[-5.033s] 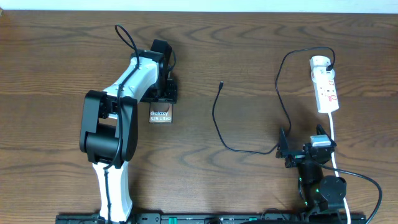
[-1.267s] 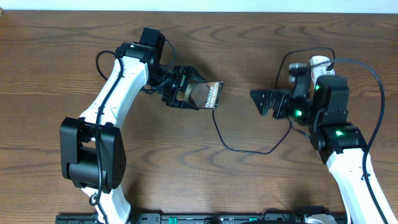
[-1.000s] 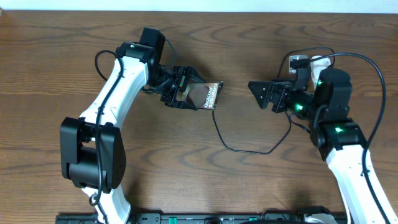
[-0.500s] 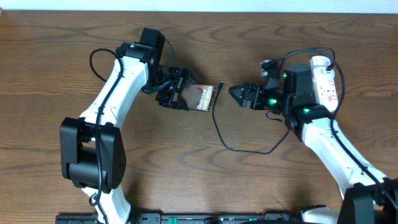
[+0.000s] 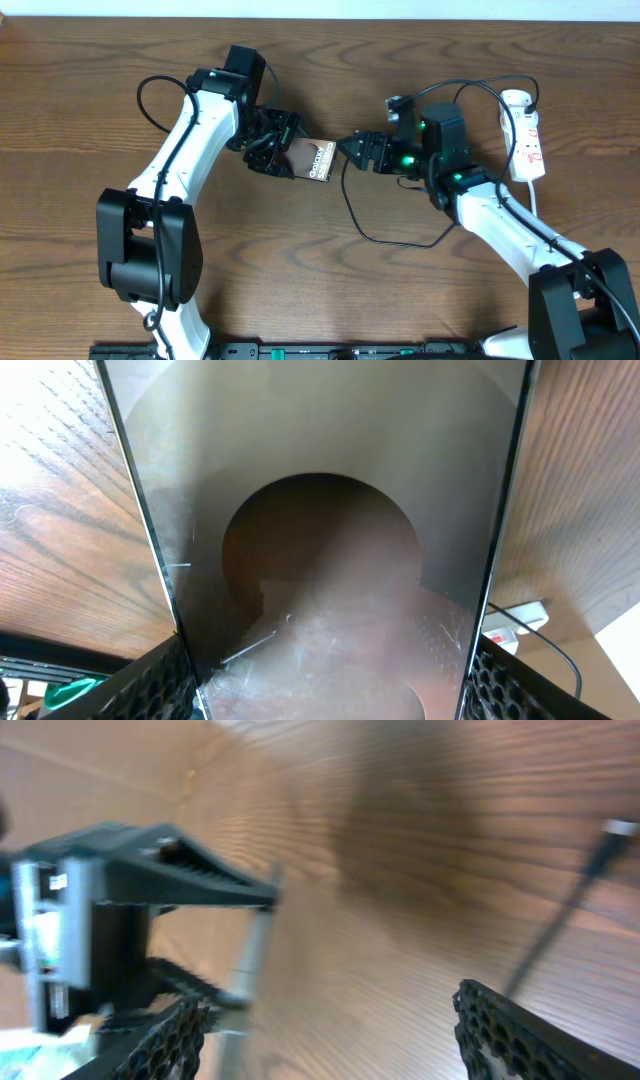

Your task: Plug charger to phone and switch on socket

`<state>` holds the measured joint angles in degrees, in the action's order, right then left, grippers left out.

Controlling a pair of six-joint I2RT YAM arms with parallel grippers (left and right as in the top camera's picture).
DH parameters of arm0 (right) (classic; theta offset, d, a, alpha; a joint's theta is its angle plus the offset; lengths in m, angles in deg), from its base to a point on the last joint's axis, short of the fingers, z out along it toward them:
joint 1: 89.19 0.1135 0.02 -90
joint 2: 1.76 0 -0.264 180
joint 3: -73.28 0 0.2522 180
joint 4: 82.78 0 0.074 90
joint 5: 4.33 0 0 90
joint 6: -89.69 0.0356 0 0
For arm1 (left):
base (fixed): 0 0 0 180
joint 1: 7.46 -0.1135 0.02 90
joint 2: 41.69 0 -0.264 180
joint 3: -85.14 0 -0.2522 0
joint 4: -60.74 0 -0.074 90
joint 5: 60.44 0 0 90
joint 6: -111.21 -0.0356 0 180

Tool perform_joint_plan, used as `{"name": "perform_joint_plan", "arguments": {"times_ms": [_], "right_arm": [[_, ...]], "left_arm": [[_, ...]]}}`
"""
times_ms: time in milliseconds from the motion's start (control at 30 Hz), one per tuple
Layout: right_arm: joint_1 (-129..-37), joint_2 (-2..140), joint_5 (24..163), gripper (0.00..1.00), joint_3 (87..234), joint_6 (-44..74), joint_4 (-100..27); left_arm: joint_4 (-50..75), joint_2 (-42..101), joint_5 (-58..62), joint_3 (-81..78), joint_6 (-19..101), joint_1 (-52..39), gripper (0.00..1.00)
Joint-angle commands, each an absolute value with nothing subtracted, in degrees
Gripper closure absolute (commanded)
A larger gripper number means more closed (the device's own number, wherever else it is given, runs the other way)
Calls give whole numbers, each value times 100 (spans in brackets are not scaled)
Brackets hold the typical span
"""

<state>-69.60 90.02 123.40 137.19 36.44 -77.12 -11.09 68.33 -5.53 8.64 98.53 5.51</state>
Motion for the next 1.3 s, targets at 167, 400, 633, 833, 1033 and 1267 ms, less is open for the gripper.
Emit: {"name": "perform_joint_plan", "arguments": {"times_ms": [167,400,633,833,1033,1267], "right_arm": [[-6496,9029,11919,21,13793,4219,-7801],[-5959,9116,11036,28,13793,4702,-7780],[-5871,9116,10955,32,13793,4706,-7729],[-5869,9127,10953,34,13793,4710,-7714],[-5779,9129,10824,34,13793,4789,-7694],[-5650,9142,10690,34,13793,4787,-7696]], "left_arm": [[-1135,6665,-553,1054,9780,549,92],[-1201,6665,-418,1054,9778,549,93],[-1299,6665,-272,1052,9778,549,93],[-1299,6665,-269,1052,9697,549,93],[-1299,6665,-154,1052,9538,549,93],[-1301,6665,-143,1052,9538,557,93]]}}
